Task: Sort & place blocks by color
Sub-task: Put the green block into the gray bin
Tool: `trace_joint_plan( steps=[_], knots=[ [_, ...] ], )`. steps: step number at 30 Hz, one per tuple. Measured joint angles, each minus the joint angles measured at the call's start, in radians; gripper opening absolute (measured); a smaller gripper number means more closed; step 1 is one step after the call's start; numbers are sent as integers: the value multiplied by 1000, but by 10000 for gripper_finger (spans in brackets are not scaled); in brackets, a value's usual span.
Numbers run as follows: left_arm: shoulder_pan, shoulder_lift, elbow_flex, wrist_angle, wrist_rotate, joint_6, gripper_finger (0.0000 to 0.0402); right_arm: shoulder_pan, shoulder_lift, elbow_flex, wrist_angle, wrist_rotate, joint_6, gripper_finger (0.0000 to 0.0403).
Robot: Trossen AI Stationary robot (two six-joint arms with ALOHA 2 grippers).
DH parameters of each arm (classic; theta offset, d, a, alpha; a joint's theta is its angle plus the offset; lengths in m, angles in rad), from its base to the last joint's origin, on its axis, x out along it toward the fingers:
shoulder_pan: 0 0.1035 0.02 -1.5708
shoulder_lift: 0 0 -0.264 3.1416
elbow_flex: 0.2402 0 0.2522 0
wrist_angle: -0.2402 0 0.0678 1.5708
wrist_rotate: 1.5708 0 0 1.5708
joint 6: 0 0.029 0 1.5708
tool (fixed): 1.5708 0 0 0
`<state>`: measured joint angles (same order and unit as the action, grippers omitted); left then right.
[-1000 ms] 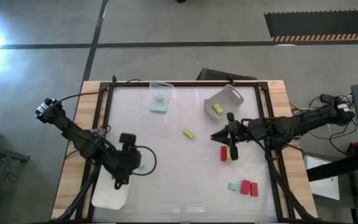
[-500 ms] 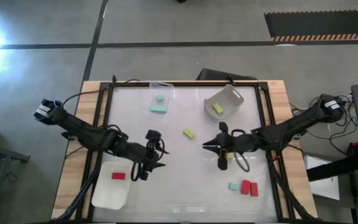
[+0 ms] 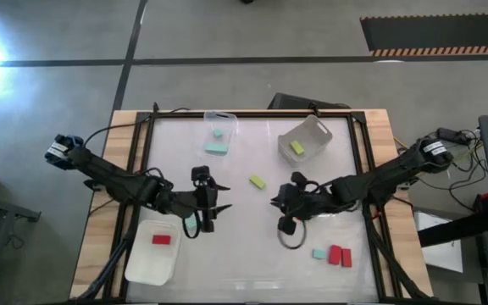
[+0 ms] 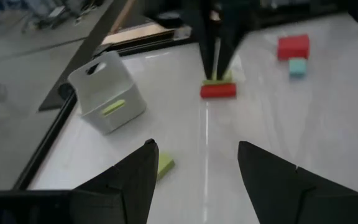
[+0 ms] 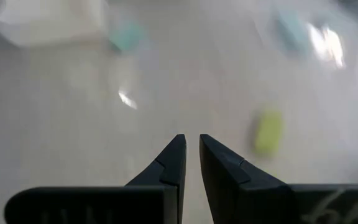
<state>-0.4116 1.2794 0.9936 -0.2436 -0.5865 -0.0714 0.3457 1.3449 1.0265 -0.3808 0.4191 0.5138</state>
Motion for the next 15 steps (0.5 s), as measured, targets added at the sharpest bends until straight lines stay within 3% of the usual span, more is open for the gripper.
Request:
trace_joint_plan(
  steps=[7, 11, 15],
  knots=[
    [-1, -28, -65, 45, 0, -54, 205, -5, 121, 167, -556, -33, 348, 38],
    [-1, -32, -145, 185, 23, -46, 205, -8, 149, 172, -578, -121, 369, 43],
    [-1, -34, -198, 293, 31, -20, 205, -32, 153, 159, -548, -196, 361, 76]
  ],
)
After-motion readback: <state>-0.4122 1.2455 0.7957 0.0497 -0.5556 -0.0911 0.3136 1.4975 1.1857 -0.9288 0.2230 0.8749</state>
